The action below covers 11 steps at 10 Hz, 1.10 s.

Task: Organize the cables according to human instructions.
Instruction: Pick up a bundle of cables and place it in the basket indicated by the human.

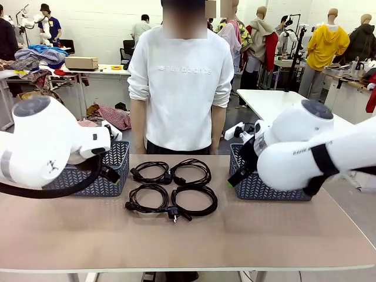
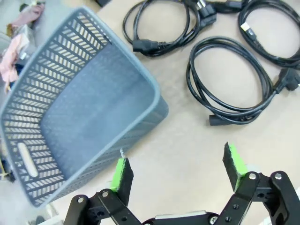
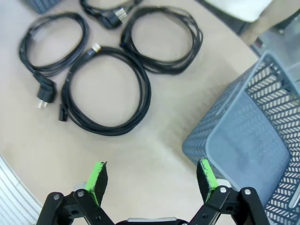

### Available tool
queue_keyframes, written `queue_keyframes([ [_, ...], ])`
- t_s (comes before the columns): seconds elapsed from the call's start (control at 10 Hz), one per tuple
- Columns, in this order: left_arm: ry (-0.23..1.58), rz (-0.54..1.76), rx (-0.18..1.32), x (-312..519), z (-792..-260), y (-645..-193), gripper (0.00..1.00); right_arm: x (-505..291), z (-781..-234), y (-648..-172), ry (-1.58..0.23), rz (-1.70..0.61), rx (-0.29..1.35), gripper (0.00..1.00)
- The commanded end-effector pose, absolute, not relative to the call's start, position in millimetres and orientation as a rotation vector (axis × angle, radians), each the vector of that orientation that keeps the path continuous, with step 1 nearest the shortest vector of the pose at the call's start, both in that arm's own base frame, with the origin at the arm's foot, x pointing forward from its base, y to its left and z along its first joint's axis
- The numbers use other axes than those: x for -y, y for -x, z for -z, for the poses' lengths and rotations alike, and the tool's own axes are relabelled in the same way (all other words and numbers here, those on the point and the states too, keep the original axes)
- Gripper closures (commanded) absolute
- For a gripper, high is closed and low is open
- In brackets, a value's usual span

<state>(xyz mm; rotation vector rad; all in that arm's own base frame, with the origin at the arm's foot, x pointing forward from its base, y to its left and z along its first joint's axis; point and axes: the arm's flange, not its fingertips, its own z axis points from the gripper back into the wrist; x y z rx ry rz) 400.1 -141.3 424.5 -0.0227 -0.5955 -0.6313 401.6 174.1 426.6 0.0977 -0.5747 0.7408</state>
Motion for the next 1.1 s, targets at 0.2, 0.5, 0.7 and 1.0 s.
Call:
queue_keyframes([
  [0.2, 0.164, 0.801, 0.545, 97.1, -483.5, -401.3, 0.0, -133.6, -483.3, -406.9, -0.247, -0.862, 0.579, 0.0],
  [0.5, 0.303, 0.829, 0.601, 65.3, -506.9, -405.3, 0.0, -110.0, -496.6, -409.5, -0.369, -0.935, 0.574, 0.0],
  [0.7, 0.358, 0.84, 0.615, 43.6, -516.9, -404.5, 0.0, -94.5, -502.6, -408.0, -0.424, -0.946, 0.597, 0.0],
  [1.0, 0.386, 0.838, 0.614, 25.4, -527.2, -410.0, 0.0, -74.4, -505.8, -409.0, -0.48, -0.946, 0.628, 0.0],
])
